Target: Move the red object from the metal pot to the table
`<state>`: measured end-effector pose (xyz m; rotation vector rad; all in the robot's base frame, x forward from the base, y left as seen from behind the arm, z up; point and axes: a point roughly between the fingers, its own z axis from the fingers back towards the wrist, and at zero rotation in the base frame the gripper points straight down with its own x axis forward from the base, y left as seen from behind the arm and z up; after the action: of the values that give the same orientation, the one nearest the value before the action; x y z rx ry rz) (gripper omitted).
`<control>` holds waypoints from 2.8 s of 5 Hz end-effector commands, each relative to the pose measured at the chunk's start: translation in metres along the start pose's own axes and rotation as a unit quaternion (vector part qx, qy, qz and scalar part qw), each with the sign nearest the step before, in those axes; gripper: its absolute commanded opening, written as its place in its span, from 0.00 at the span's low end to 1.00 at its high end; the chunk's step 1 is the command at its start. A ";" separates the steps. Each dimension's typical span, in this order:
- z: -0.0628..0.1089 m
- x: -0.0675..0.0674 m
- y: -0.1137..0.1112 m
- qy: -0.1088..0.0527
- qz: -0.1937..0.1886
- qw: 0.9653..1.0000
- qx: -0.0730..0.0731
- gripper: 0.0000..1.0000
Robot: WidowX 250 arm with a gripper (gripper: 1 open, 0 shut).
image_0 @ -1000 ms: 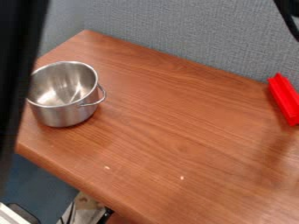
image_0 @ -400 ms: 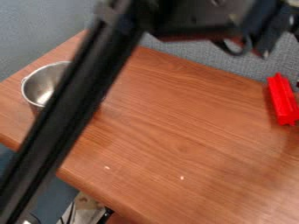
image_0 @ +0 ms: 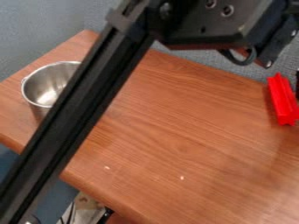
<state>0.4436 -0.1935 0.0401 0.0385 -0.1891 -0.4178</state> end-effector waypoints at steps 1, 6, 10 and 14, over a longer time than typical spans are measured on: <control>0.022 0.006 -0.005 -0.028 -0.042 0.999 0.005 1.00; 0.051 -0.031 -0.001 -0.038 -0.221 0.975 0.001 1.00; 0.072 -0.025 0.033 -0.017 -0.242 0.969 -0.041 1.00; 0.034 -0.059 0.062 0.006 -0.207 0.977 -0.053 1.00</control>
<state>0.4020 -0.1152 0.0357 -0.0357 -0.0625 -0.8551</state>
